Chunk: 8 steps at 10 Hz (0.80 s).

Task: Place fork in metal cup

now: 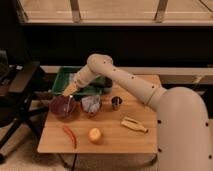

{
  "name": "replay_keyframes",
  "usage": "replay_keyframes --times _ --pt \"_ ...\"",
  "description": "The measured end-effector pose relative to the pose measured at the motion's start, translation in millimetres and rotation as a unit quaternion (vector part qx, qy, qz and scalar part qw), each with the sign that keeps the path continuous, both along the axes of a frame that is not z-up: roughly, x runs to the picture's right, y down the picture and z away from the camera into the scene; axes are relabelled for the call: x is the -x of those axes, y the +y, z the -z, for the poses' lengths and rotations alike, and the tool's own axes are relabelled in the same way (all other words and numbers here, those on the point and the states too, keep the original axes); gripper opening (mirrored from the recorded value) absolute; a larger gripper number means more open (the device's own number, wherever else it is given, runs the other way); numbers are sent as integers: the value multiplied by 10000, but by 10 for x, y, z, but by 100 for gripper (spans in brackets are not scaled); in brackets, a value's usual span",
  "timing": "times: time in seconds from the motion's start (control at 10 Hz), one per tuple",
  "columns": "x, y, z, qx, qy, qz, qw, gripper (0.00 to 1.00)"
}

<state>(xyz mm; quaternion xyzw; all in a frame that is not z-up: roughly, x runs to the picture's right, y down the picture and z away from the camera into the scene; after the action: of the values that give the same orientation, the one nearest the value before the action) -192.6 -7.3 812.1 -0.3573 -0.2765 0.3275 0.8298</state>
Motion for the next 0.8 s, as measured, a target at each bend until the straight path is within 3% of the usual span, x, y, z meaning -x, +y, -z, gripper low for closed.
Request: replay_keyframes --times 0.2,0.4,0.8 --pt "58 21 -163 -21 199 -229 9995 65" --pt "33 4 -215 -48 261 -414 9988 65" --pt "55 14 -218 -44 261 -409 9988 65"
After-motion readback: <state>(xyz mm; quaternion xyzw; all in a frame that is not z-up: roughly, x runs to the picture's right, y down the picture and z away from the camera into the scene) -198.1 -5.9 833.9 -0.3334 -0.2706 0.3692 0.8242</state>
